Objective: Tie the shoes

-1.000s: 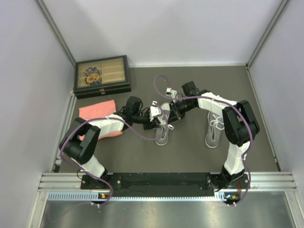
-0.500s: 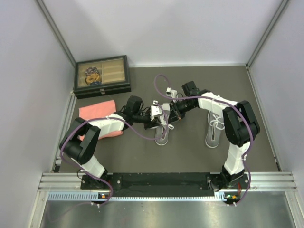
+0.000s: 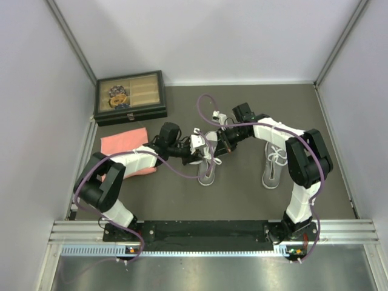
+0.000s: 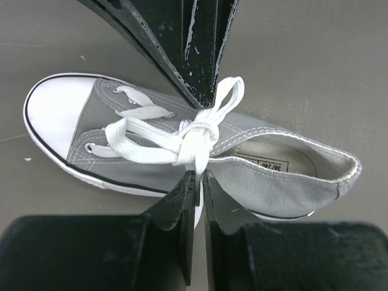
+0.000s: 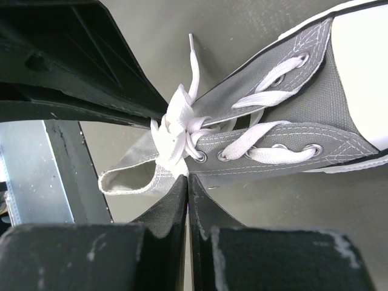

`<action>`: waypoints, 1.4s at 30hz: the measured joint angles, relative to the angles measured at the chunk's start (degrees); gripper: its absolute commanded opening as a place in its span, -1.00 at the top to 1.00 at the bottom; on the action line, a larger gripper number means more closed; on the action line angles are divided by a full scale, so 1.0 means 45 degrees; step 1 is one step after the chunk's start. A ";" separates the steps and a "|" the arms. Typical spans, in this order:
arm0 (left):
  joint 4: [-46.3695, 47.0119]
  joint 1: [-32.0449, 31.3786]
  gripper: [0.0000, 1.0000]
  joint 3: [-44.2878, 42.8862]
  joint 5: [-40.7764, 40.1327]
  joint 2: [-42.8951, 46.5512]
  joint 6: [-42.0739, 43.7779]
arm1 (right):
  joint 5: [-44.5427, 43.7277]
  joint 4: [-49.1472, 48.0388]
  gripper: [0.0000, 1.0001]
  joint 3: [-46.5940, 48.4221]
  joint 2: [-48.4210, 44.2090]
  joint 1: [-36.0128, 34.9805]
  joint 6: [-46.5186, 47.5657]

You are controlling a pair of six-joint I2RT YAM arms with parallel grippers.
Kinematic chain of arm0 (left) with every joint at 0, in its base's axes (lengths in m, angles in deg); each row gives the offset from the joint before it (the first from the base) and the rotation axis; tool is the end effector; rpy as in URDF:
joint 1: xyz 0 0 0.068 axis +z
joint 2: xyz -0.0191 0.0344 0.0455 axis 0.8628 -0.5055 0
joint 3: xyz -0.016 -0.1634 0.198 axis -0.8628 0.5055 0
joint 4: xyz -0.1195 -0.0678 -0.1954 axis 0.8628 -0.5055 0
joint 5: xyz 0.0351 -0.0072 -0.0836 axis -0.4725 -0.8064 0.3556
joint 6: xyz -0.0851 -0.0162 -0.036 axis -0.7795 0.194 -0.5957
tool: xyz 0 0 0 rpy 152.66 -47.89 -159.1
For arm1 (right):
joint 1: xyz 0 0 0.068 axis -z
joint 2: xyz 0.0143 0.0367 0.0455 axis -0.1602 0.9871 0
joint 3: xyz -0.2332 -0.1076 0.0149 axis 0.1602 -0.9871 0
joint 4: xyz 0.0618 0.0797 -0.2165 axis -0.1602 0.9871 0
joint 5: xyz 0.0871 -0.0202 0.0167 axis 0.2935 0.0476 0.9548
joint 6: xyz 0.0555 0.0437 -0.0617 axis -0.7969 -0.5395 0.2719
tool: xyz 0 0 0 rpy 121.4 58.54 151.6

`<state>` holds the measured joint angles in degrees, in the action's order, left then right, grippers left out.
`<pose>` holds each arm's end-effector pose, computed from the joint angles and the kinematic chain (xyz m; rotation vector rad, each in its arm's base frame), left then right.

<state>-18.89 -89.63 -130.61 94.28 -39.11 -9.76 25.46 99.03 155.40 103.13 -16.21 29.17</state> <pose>0.2598 -0.2177 0.1639 1.4268 1.5976 -0.8339 0.3008 0.2140 0.1608 -1.0095 2.3618 1.2460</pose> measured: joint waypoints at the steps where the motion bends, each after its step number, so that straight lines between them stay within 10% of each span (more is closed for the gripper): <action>1: -0.0034 0.0010 0.69 0.0029 -0.0010 0.0068 0.0010 | -0.0005 0.0000 1.00 0.0000 0.0000 0.0000 0.0000; 8: -0.0291 0.0087 0.99 0.0102 -0.0010 0.0262 0.0063 | -0.0015 0.0000 1.00 0.0000 0.0000 0.0000 0.0000; 42: -0.3997 0.1180 1.00 0.0185 -0.0670 0.0928 0.2404 | -0.0146 -0.0068 1.00 0.0000 -0.0049 0.0063 -0.0233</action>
<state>-36.88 -84.32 -129.78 91.27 -34.94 1.06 24.81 98.73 155.40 102.91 -15.93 28.12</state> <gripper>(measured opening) 0.009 0.004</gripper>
